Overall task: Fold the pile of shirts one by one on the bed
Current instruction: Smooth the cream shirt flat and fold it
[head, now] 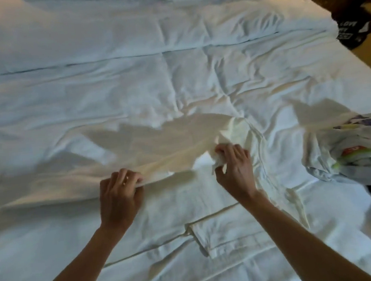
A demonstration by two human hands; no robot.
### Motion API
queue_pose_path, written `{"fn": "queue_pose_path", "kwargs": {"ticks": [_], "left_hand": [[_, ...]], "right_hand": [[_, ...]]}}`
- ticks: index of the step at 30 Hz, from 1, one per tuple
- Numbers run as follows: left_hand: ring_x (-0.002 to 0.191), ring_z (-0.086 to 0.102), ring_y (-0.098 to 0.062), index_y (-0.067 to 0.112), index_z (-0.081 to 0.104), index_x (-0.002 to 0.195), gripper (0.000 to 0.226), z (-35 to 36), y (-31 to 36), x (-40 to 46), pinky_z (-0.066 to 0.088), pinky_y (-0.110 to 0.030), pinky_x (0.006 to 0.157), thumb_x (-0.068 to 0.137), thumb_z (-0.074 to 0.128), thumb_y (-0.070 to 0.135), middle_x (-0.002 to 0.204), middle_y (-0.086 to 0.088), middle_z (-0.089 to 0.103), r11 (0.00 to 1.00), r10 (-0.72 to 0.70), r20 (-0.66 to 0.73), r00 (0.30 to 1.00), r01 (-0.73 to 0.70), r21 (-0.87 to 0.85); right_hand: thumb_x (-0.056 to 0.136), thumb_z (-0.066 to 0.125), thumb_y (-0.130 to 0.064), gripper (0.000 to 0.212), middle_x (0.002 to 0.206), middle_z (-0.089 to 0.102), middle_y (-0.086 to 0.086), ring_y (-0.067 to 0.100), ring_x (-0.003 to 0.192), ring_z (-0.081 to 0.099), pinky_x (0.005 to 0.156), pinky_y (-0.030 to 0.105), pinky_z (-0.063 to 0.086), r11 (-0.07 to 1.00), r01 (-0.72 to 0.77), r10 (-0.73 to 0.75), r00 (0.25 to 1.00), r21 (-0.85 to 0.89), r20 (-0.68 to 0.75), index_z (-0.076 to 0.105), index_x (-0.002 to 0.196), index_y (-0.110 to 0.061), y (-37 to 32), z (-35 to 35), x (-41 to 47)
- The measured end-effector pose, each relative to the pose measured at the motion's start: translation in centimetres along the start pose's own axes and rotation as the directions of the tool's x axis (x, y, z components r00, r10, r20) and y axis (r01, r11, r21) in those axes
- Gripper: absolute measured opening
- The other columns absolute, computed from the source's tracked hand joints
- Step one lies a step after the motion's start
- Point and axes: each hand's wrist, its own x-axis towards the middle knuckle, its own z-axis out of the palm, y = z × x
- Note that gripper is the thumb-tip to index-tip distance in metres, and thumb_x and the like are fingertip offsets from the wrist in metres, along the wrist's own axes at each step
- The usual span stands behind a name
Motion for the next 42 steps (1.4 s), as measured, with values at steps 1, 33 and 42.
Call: {"fn": "queue_pose_path", "kwargs": {"ticks": [1, 33, 42], "left_hand": [[0.084, 0.058, -0.032, 0.018, 0.068, 0.089, 0.019, 0.4, 0.1, -1.2, 0.039, -0.042, 0.075, 0.081, 0.052, 0.021, 0.092, -0.002, 0.063, 1.000, 0.016, 0.033, 0.999, -0.017, 0.018], [0.069, 0.062, -0.029, 0.014, 0.062, 0.073, 0.030, -11.9, -18.1, -1.2, 0.032, -0.044, 0.078, 0.047, 0.074, 0.010, 0.065, -0.004, 0.063, 0.820, -0.086, 0.346, 0.934, -0.131, 0.557], [0.076, 0.059, -0.033, 0.016, 0.072, 0.100, 0.052, -11.6, -20.9, -12.5, 0.039, -0.041, 0.063, 0.053, 0.067, -0.008, 0.089, -0.010, 0.060, 0.855, -0.195, 0.244, 0.950, 0.043, 0.516]], "right_hand": [[0.059, 0.065, -0.005, 0.045, 0.096, 0.064, 0.001, 0.028, 0.085, 0.057, 0.078, 0.040, 0.041, 0.999, 0.000, 0.003, 0.997, -0.045, 0.072, 0.058, 0.103, -0.015, 0.6, 0.3, -1.9], [0.058, 0.080, -0.008, 0.037, 0.088, 0.064, 0.003, 0.029, 0.081, 0.062, 0.067, 0.039, 0.048, 0.967, 0.234, -0.256, 0.876, 0.104, 0.409, 0.069, 0.092, -0.017, -18.5, 11.5, -2.5], [0.063, 0.066, -0.004, 0.043, 0.099, 0.062, 0.004, 0.032, 0.088, 0.057, 0.069, 0.042, 0.047, 0.937, 0.336, -0.347, 0.868, 0.094, 0.356, 0.071, 0.103, -0.020, -17.0, 11.2, -4.9]]}}
